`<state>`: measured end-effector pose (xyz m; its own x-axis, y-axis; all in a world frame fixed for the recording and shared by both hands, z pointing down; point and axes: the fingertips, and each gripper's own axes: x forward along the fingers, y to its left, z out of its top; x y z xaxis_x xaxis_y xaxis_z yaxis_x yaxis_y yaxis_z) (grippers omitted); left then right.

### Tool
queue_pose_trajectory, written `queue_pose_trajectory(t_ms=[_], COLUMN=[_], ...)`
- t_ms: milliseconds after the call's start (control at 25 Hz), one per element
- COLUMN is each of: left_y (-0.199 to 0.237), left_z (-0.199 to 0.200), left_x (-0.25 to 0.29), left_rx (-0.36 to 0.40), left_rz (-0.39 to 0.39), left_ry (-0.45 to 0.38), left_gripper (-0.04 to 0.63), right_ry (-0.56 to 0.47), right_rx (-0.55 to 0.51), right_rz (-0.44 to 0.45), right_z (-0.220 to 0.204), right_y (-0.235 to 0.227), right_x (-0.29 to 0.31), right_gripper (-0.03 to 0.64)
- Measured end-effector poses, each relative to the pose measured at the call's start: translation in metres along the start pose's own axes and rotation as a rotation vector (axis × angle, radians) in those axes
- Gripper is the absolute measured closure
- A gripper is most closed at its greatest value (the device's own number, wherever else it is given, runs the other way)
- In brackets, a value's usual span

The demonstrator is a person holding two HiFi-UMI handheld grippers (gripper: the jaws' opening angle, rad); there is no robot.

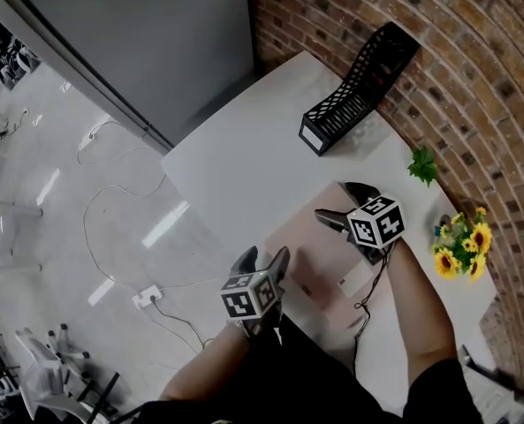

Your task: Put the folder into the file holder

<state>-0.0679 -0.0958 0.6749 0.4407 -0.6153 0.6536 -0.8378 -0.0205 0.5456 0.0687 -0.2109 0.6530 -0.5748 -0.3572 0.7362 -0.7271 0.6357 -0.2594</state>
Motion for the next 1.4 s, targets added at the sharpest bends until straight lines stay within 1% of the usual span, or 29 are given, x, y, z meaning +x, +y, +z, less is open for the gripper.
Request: queue_pose_trajectory(t_ms=[160, 280, 480, 760, 880, 1040, 1240, 1400], left_y=[0.007, 0.008, 0.01, 0.005, 0.005, 0.005, 0.003, -0.006], left_z=[-0.004, -0.004, -0.007, -0.002, 0.0, 0.0, 0.004, 0.018], left_x=[0.008, 0.015, 0.024, 0.033, 0.036, 0.037, 0.037, 0.033], left_rx=[-0.027, -0.038, -0.05, -0.041, -0.041, -0.043, -0.046, -0.009], left_rz=[0.004, 0.002, 0.0, -0.013, -0.002, 0.015, 0.005, -0.008], left_ry=[0.019, 0.029, 0.049, 0.054, 0.054, 0.056, 0.054, 0.015], left_gripper=[0.275, 0.273, 0.275, 0.275, 0.275, 0.275, 0.275, 0.275], right_ry=[0.042, 0.066, 0.097, 0.131, 0.14, 0.137, 0.11, 0.054], right_rx=[0.018, 0.039, 0.046, 0.076, 0.077, 0.062, 0.039, 0.012], right_rz=[0.003, 0.025, 0.048, 0.101, 0.114, 0.108, 0.086, 0.054], right_z=[-0.008, -0.013, -0.018, -0.026, -0.026, -0.025, -0.021, -0.006], right_y=[-0.01, -0.015, -0.021, -0.02, -0.018, -0.017, -0.018, -0.019], right_x=[0.012, 0.019, 0.03, 0.041, 0.043, 0.042, 0.035, 0.02], right_gripper=[0.149, 0.141, 0.14, 0.155, 0.168, 0.178, 0.186, 0.187])
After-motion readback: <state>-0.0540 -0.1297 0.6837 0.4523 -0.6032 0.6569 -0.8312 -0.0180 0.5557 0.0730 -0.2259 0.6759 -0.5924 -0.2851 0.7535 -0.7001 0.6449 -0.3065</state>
